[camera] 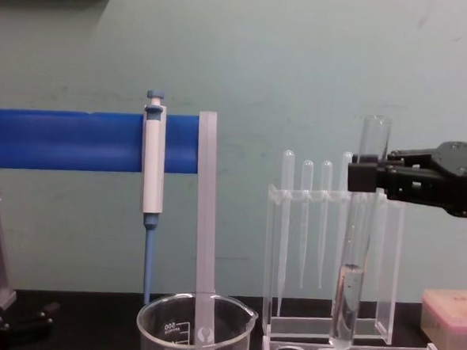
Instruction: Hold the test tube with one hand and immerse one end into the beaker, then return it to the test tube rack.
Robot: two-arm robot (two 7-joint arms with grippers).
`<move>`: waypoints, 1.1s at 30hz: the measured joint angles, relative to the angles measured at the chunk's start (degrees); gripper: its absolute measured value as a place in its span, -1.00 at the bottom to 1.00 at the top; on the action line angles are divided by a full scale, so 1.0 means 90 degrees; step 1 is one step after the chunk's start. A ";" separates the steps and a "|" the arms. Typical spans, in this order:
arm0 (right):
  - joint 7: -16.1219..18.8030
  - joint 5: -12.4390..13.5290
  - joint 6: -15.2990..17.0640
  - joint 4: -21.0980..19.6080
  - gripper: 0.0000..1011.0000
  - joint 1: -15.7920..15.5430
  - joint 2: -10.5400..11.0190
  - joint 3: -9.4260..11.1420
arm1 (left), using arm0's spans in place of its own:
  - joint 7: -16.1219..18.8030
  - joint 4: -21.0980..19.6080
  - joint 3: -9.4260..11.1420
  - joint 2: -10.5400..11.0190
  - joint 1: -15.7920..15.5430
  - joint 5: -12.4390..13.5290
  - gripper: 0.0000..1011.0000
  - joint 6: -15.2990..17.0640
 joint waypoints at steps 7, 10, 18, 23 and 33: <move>-0.0002 -0.0102 -0.0031 0.0137 -0.56 -0.0059 -0.0067 0.0044 | 0.0000 0.0000 0.0000 0.0000 0.0000 0.0000 0.98 0.0000; -0.0001 -0.0131 -0.0049 0.0173 -0.56 -0.0093 -0.0094 0.0061 | 0.0000 0.0000 0.0000 0.0000 0.0000 0.0000 0.98 0.0000; 0.0032 -0.0181 -0.0131 0.0286 -0.56 -0.0154 -0.0196 0.0099 | 0.0000 0.0000 0.0000 0.0000 0.0000 0.0000 0.98 0.0000; 0.0074 -0.0202 -0.0185 0.0361 -0.56 -0.0183 -0.0260 0.0103 | 0.0000 0.0000 0.0000 0.0000 0.0000 0.0000 0.98 0.0000; 0.0093 -0.0303 -0.0273 0.0565 -0.56 -0.0251 -0.0358 0.0086 | 0.0000 0.0000 0.0000 0.0000 0.0000 0.0000 0.98 0.0000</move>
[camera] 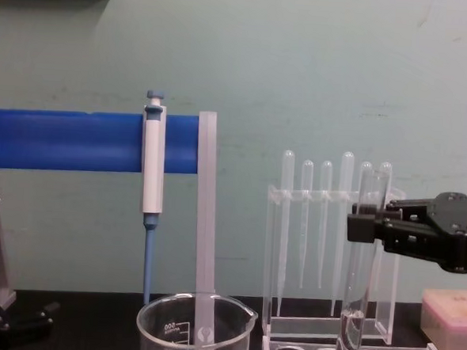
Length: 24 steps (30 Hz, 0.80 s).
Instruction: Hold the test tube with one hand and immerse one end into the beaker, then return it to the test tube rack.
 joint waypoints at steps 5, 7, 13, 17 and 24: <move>0.0043 -0.0040 -0.0059 0.0119 -0.56 -0.0020 -0.0054 -0.0002 | 0.0000 0.0000 0.0000 0.0000 0.0000 0.0000 0.98 0.0000; 0.0046 -0.0072 -0.0092 0.0160 -0.56 -0.0042 -0.0073 -0.0009 | 0.0000 0.0000 0.0000 0.0000 0.0000 0.0000 0.98 0.0000; 0.0043 -0.0152 -0.0177 0.0228 -0.56 -0.0115 -0.0118 -0.0015 | 0.0000 0.0000 0.0000 0.0000 0.0000 0.0000 0.98 0.0000; 0.0050 -0.0185 -0.0285 0.0264 -0.56 -0.0159 -0.0158 -0.0006 | 0.0000 0.0000 0.0000 0.0000 0.0000 0.0000 0.98 0.0000; 0.0096 -0.0264 -0.0415 0.0381 -0.56 -0.0183 -0.0238 0.0004 | 0.0000 0.0000 0.0000 0.0000 0.0000 0.0000 0.98 0.0000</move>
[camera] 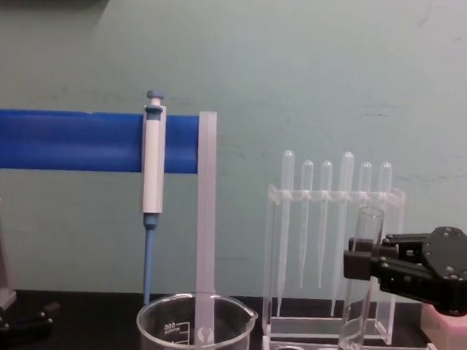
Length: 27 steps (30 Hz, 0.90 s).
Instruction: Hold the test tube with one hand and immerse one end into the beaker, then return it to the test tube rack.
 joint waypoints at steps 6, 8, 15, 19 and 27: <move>0.0034 -0.0055 -0.0038 0.0082 -0.56 -0.0009 -0.0035 0.0008 | 0.0000 0.0000 0.0000 0.0000 0.0000 0.0000 0.98 0.0000; 0.0040 -0.0064 -0.0051 0.0109 -0.56 -0.0018 -0.0046 0.0013 | 0.0000 0.0000 0.0000 0.0000 0.0000 0.0000 0.98 0.0000; 0.0079 -0.0104 -0.0091 0.0196 -0.56 -0.0033 -0.0101 0.0015 | 0.0000 0.0000 0.0000 0.0000 0.0000 0.0000 0.98 0.0000; 0.0080 -0.0125 -0.0099 0.0220 -0.56 -0.0038 -0.0115 0.0008 | 0.0000 0.0000 0.0000 0.0000 -0.0001 0.0000 0.98 0.0000; 0.0081 -0.0121 -0.0100 0.0213 -0.55 -0.0038 -0.0111 0.0005 | 0.0000 0.0000 0.0000 0.0000 -0.0001 0.0000 0.98 0.0000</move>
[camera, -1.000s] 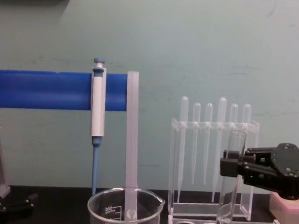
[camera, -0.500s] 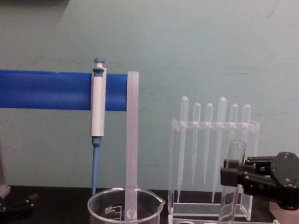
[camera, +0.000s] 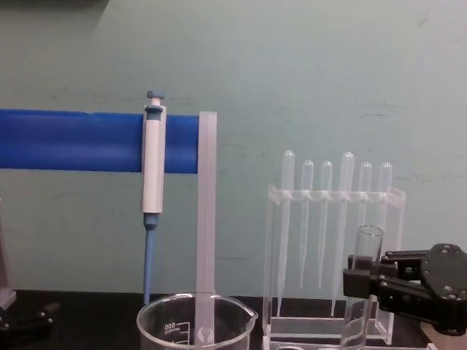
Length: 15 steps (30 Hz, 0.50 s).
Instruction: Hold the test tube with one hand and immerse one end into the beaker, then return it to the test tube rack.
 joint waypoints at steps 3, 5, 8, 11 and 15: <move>0.0000 0.0002 0.0000 -0.0003 -0.41 0.0001 0.0002 0.0000 | 0.0000 0.0000 0.0000 0.0000 0.0000 0.0000 0.98 0.0000; 0.0000 0.0002 0.0000 -0.0004 -0.29 0.0002 0.0003 0.0000 | 0.0000 0.0000 0.0000 0.0000 0.0000 0.0000 0.98 0.0000; 0.0000 0.0003 0.0000 -0.0006 -0.13 0.0003 0.0004 0.0000 | 0.0000 0.0000 0.0000 0.0000 0.0000 0.0000 0.98 0.0000; -0.0002 0.0004 0.0000 -0.0008 0.07 0.0004 0.0006 0.0000 | 0.0000 0.0000 0.0000 0.0000 0.0000 0.0000 0.98 0.0000; -0.0003 0.0006 0.0000 -0.0011 0.30 0.0005 0.0008 0.0000 | 0.0000 0.0000 0.0000 0.0000 0.0000 0.0000 0.98 0.0000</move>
